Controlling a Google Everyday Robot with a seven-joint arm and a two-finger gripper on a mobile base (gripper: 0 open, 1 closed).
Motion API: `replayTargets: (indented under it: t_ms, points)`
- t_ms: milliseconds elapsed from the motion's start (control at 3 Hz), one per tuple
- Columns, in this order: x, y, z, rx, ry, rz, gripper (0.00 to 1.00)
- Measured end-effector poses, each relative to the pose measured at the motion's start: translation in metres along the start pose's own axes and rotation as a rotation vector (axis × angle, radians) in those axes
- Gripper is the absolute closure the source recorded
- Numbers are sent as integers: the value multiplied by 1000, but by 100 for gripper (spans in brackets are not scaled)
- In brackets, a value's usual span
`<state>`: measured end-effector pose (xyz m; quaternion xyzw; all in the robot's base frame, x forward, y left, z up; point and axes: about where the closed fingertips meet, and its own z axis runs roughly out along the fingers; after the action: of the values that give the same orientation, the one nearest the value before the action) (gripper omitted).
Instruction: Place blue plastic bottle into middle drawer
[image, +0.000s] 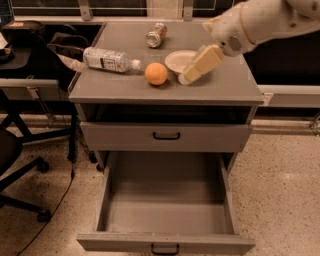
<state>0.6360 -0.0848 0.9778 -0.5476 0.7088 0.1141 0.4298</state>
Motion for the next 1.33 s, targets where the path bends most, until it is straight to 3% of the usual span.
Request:
replayTargets:
  t_ms: [333, 667, 1333]
  points:
    - [-17, -18, 26, -8, -9, -8, 0]
    - [-58, -42, 90, -57, 18, -54, 0]
    - [-57, -42, 103, -58, 3, -40, 0]
